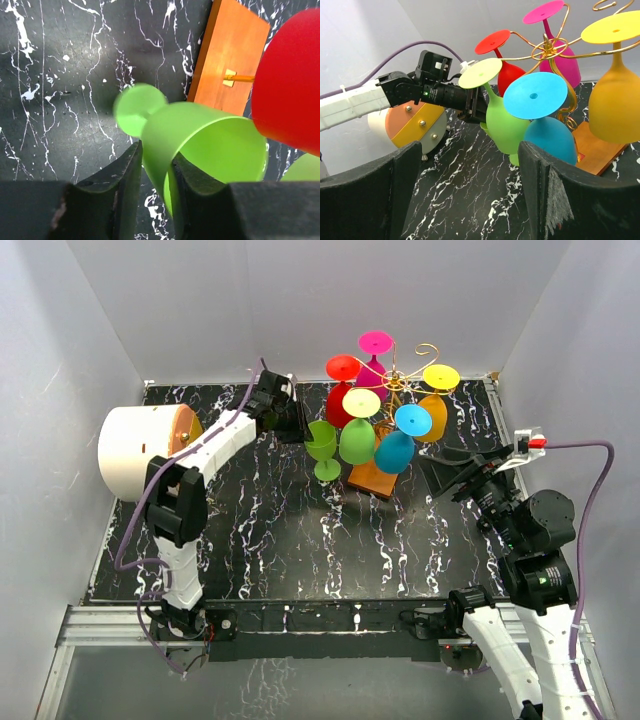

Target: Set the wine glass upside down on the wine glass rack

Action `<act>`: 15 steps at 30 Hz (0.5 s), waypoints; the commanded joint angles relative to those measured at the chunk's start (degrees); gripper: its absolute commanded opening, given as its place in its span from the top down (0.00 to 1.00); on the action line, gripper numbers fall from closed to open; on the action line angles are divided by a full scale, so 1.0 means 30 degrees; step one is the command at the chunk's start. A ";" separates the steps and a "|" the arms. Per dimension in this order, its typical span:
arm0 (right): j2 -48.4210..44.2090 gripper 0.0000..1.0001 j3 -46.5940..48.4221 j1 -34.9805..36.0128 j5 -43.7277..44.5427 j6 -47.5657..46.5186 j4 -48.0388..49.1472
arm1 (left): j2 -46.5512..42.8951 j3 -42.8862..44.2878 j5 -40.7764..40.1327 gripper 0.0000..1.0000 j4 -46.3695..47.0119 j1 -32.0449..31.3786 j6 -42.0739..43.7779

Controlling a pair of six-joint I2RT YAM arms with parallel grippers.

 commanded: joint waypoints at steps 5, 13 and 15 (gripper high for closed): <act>0.0009 0.24 0.0293 -0.0024 0.0407 0.0246 0.0226 | -0.1044 0.0308 -0.0601 0.96 -0.1379 -0.0468 0.0989; -0.0747 0.25 -0.1214 -0.0035 0.0610 0.2786 0.0020 | -0.4441 -0.2518 -0.2688 1.00 -0.0876 -0.0536 0.1405; -0.0981 0.25 -0.1344 -0.0030 0.1001 0.2943 0.0160 | -0.5089 -0.3178 -0.2862 1.00 -0.1167 -0.0550 0.1534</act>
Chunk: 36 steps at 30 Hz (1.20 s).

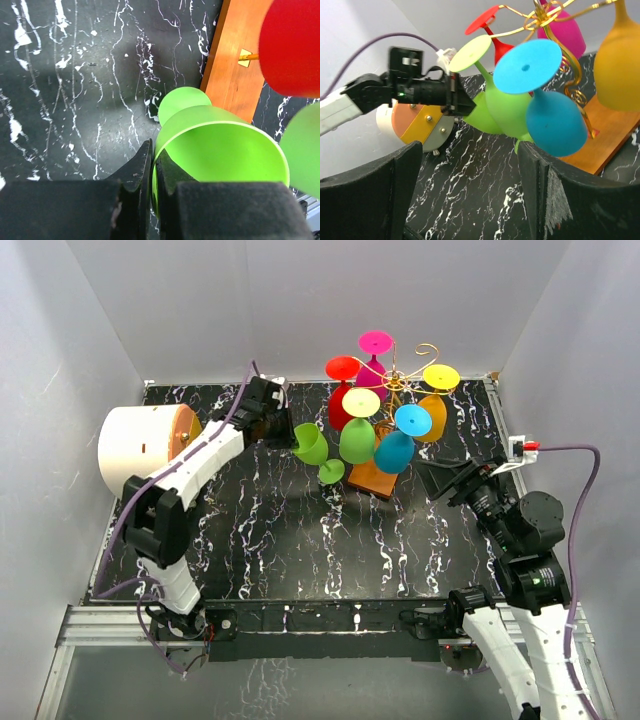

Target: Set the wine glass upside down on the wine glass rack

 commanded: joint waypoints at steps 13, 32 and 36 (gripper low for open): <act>-0.0768 0.29 -0.2700 -0.0046 0.1138 0.6627 0.0160 | -0.7876 -0.5917 -0.0549 1.00 0.1023 -0.0518 -0.0540; 0.1548 0.45 -0.8094 0.0003 -0.4079 1.4002 0.0176 | -1.2254 -1.3466 -0.4223 1.00 0.8796 -0.7328 -0.3684; 0.2137 0.52 -0.8102 0.0056 -0.4360 1.5443 -0.0323 | -1.2164 -1.3441 -0.6600 1.00 0.9529 -0.9132 -0.2310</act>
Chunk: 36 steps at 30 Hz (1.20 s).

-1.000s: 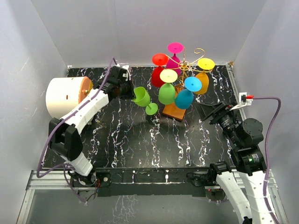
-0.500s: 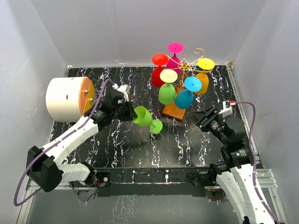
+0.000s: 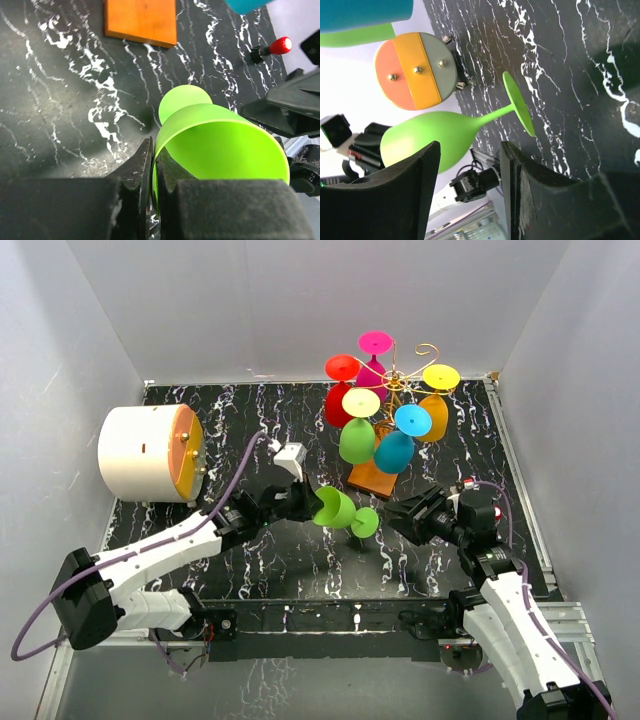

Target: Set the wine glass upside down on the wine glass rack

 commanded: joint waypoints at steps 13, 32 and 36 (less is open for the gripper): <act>0.1145 0.52 0.0430 0.0225 -0.0323 0.4531 0.0225 | 0.0083 -0.0113 -0.4842 1.00 0.5389 -0.4465 0.3876; 0.1071 0.66 -0.0246 0.0466 0.0280 0.5054 0.0494 | 0.0723 -0.0078 -0.5746 1.00 0.7928 -0.6904 0.6869; 0.1373 0.68 -0.0219 0.0601 0.0245 0.5040 0.0882 | 0.0751 -0.0047 -0.5737 1.00 0.8181 -0.7084 0.7106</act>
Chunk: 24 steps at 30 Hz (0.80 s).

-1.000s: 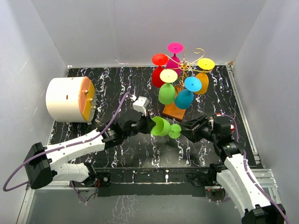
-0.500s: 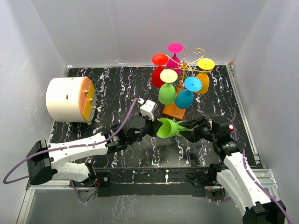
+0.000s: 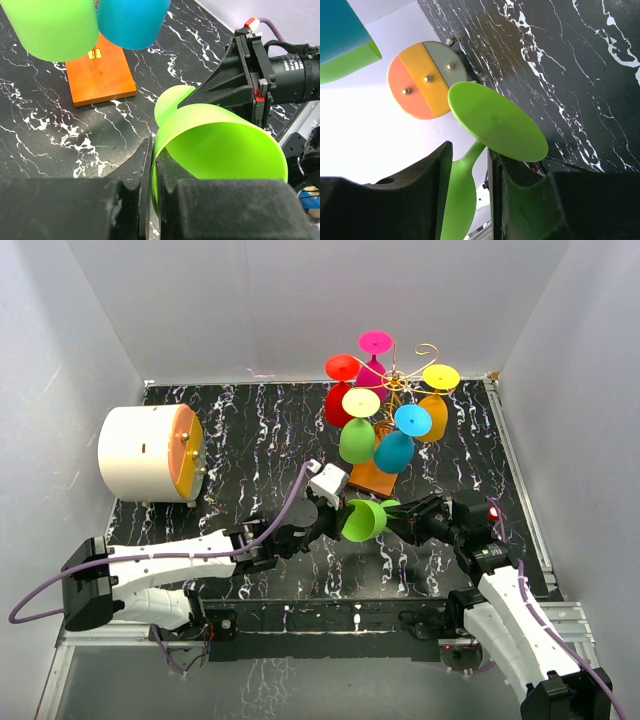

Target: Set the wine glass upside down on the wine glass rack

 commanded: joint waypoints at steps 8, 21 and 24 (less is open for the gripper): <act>0.0906 0.79 0.0135 0.0539 -0.0007 0.0246 0.2781 | -0.0038 -0.0029 0.0638 1.00 0.2119 -0.0564 0.0547; 0.0164 1.00 0.0450 0.0673 0.1457 0.0230 0.2248 | -0.1137 -0.1246 0.1678 0.74 0.2062 -0.0651 0.0384; -0.0447 1.00 0.0467 0.0674 0.2161 0.0481 0.1559 | -0.1397 -0.1510 0.1668 0.63 0.1675 -0.0654 0.0126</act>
